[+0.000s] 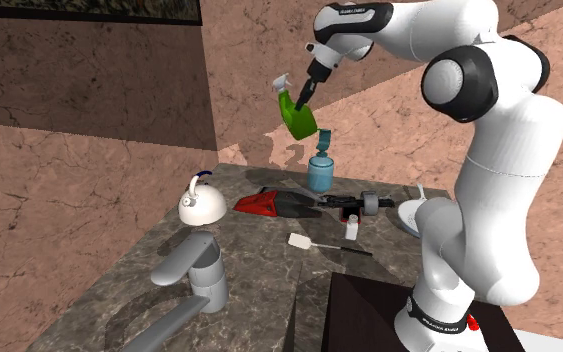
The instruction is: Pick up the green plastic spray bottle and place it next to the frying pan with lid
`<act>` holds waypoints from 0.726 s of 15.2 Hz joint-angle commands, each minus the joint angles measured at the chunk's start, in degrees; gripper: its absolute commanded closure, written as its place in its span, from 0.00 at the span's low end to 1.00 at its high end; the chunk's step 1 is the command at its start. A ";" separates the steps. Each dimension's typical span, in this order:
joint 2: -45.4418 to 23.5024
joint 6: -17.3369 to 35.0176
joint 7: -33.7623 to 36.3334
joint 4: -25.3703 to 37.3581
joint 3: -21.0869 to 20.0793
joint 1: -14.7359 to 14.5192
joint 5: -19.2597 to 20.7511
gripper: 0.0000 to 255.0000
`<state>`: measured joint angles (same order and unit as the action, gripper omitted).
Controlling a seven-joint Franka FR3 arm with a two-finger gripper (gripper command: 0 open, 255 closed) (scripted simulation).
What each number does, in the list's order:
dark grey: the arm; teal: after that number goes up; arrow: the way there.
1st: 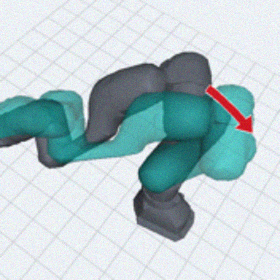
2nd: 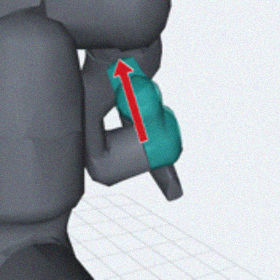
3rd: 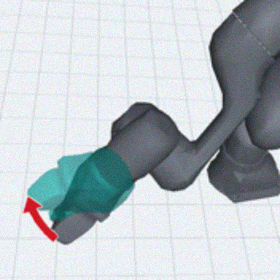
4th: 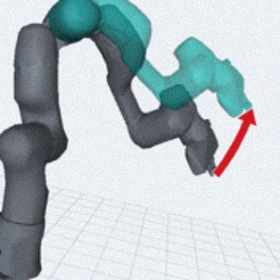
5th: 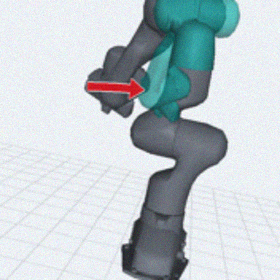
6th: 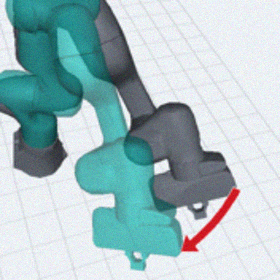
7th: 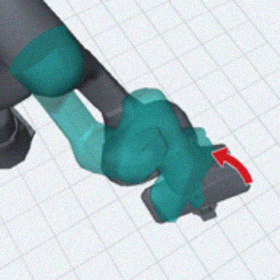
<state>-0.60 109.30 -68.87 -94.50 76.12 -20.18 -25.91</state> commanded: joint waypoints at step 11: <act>-6.06 -11.70 -18.14 3.00 7.99 12.87 -8.91 1.00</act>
<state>-6.92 98.06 -85.57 -91.17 83.65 -8.26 -34.89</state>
